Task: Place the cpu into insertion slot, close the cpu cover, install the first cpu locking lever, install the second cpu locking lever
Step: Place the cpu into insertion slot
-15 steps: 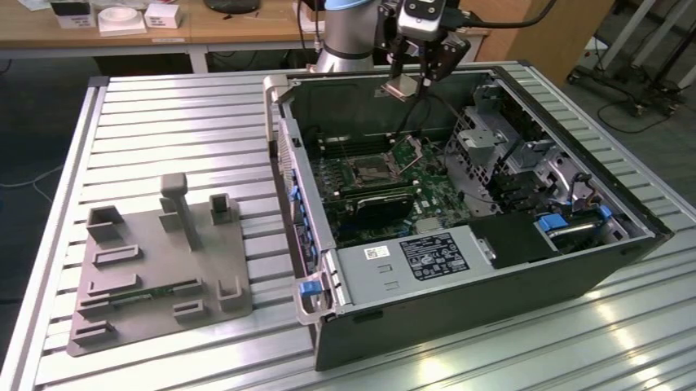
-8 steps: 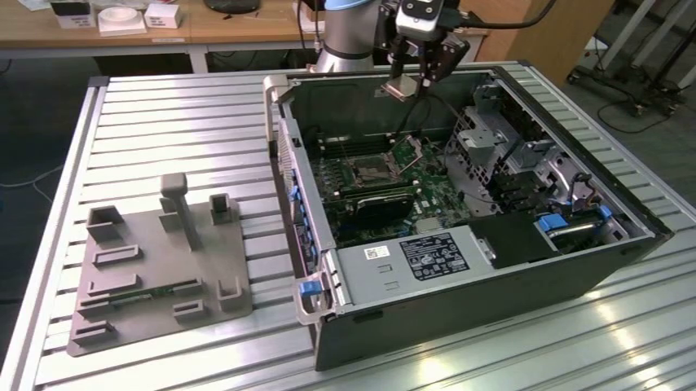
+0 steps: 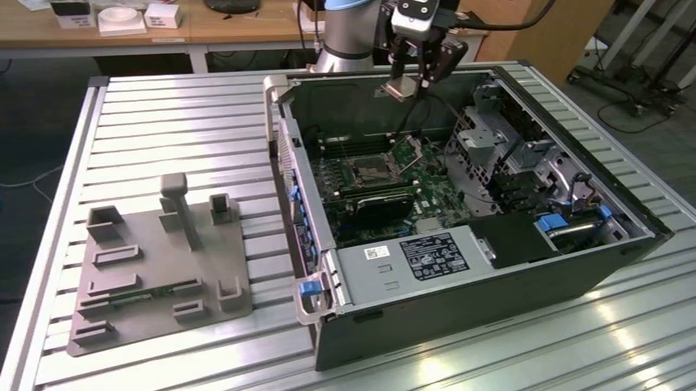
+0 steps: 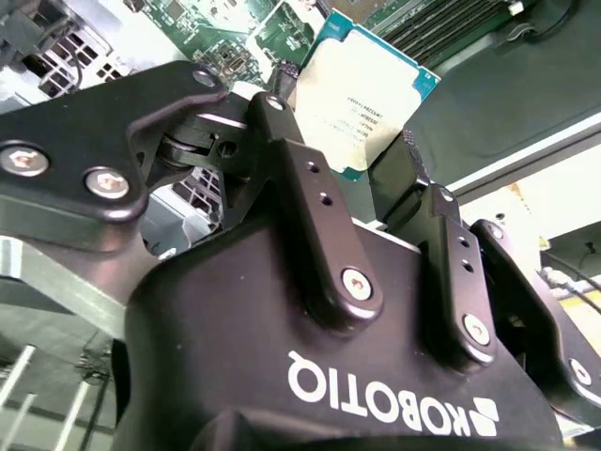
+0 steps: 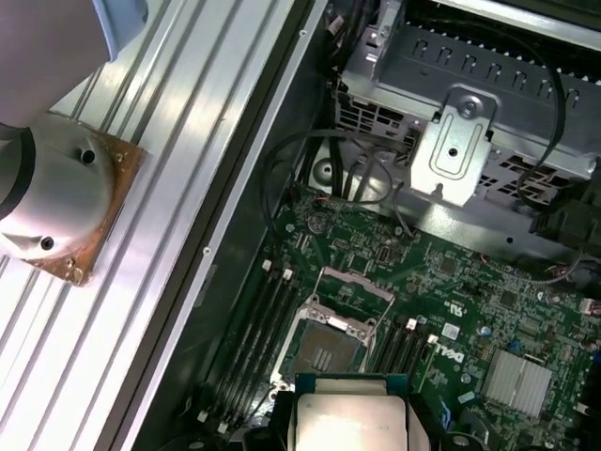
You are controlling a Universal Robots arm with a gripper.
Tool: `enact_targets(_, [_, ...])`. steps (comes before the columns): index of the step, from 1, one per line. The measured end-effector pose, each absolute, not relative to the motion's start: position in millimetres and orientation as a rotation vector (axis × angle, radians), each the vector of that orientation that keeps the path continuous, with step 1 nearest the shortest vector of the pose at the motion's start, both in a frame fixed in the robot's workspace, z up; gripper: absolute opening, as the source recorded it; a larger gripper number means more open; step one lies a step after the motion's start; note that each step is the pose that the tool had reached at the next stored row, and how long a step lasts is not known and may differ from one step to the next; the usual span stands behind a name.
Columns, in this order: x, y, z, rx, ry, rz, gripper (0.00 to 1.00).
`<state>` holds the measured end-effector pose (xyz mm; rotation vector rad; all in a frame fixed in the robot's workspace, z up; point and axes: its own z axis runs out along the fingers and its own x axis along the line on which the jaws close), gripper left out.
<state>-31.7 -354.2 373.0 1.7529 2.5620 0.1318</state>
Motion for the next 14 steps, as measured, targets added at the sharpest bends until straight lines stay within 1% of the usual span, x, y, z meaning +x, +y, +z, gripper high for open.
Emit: enact_targets(14, [-33.0,-354.2,369.8,1.949,2.408,0.126,0.54])
